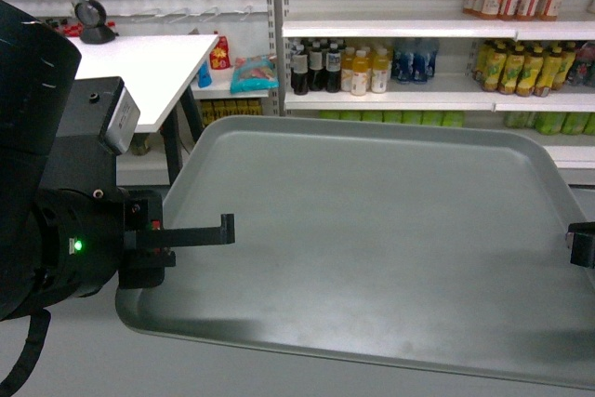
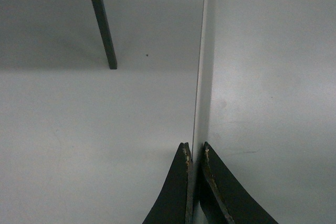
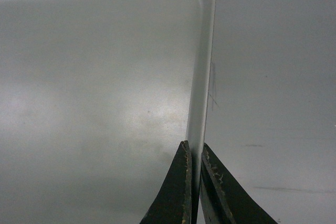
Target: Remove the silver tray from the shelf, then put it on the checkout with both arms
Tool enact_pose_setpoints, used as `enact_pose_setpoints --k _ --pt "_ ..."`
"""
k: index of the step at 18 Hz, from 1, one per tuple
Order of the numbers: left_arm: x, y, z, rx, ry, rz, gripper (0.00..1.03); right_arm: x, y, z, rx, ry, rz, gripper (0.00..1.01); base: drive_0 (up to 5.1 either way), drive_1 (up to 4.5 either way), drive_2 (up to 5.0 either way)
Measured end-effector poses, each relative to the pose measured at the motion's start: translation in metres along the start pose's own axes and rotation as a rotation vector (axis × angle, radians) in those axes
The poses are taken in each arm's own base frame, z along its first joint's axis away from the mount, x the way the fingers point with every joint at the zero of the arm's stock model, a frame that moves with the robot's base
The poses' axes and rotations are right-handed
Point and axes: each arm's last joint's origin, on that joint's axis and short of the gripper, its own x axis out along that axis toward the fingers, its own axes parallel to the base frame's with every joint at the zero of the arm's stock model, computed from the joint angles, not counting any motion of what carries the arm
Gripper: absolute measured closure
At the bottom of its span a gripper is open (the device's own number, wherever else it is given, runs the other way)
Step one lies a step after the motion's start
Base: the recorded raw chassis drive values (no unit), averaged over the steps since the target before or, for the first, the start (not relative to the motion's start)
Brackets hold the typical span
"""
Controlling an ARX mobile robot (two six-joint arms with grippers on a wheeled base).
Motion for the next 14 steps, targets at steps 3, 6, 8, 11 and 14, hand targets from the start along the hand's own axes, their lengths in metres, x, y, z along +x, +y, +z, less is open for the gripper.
enact_pose_setpoints --k 3,6,8,11,14 --pt "0.0000 0.0001 -0.0004 0.001 0.004 0.001 1.00 0.0000 -0.0001 -0.0007 0.001 0.006 -0.001 0.98 -5.1 2.37 2.4" --pt "0.0000 0.0001 -0.0003 0.001 0.003 0.001 1.00 -0.0001 -0.0001 -0.0004 0.000 0.003 -0.001 0.98 -5.1 2.37 2.4" --pt "0.0000 0.0001 -0.0002 0.001 0.002 0.001 1.00 -0.0001 0.0000 -0.0002 0.000 0.001 -0.001 0.98 -5.1 2.37 2.4" --pt "0.0000 0.0000 0.0000 0.000 0.000 0.000 1.00 -0.0001 -0.0001 -0.0002 0.000 0.002 -0.001 0.98 -5.1 2.34 2.3" --pt "0.0000 0.0000 -0.0001 0.000 0.001 0.000 1.00 -0.0001 0.0000 -0.0001 0.000 0.001 -0.001 0.98 -5.1 2.34 2.3"
